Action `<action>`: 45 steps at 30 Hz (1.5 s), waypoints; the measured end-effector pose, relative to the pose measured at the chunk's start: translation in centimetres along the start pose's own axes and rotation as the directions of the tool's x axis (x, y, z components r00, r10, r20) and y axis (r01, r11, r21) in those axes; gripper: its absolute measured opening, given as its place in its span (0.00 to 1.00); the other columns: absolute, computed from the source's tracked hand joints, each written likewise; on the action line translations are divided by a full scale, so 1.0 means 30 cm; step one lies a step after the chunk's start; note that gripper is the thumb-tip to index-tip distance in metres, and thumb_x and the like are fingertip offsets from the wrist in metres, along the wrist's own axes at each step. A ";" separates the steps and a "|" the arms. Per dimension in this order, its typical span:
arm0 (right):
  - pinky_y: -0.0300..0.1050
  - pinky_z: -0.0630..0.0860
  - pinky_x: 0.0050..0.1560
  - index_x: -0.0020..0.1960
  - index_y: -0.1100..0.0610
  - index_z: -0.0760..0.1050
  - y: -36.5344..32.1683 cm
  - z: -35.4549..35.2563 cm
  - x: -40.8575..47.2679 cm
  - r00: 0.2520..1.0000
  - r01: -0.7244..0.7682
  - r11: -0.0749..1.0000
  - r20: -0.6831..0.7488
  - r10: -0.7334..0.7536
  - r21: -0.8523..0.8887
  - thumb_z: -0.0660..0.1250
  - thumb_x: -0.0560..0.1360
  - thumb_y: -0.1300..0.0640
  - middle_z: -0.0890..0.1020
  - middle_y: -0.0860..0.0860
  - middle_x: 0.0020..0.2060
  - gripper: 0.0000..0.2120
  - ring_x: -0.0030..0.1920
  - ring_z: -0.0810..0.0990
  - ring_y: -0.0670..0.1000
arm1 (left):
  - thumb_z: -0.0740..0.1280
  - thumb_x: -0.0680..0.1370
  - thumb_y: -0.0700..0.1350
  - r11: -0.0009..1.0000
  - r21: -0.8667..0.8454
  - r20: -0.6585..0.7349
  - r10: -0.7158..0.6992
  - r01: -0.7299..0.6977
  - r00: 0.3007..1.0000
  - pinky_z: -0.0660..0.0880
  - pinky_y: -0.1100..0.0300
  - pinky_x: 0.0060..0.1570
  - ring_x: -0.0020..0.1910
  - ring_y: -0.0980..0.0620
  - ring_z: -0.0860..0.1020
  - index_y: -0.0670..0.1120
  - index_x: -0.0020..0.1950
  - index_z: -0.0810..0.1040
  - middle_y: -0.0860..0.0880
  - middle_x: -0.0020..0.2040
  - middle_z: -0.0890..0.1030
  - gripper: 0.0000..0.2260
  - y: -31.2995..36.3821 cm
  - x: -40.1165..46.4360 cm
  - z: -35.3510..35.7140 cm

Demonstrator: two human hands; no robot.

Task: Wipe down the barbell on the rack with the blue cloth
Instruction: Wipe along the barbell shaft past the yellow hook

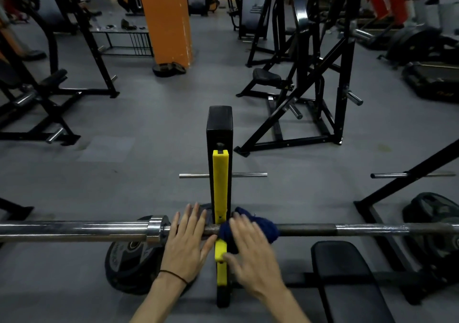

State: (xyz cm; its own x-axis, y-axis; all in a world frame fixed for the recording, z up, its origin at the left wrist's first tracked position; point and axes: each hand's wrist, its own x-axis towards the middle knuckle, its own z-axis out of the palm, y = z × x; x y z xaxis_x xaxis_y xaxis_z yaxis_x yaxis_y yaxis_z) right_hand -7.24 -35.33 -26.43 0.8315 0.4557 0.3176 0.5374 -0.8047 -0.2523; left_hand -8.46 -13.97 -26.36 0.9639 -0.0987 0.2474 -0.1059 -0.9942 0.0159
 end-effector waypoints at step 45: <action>0.53 0.45 0.81 0.80 0.62 0.61 0.062 -0.024 -0.031 0.879 -0.398 0.897 -0.202 0.433 0.190 0.47 0.84 0.34 0.61 0.57 0.80 0.37 0.82 0.53 0.55 | 0.40 0.80 0.71 0.991 0.087 0.095 0.094 -0.102 0.991 0.69 0.61 0.26 0.25 0.51 0.74 0.49 0.37 0.74 0.52 0.29 0.74 0.35 -0.025 0.143 -0.097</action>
State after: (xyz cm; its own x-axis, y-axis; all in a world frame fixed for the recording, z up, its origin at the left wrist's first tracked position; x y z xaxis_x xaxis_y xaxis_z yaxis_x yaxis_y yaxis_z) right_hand -7.13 -37.51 -26.55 0.9347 -0.0248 0.3546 0.1776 -0.8316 -0.5262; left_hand -4.97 -13.54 -22.48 0.9684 -0.1954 0.1549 -0.1825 -0.9787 -0.0936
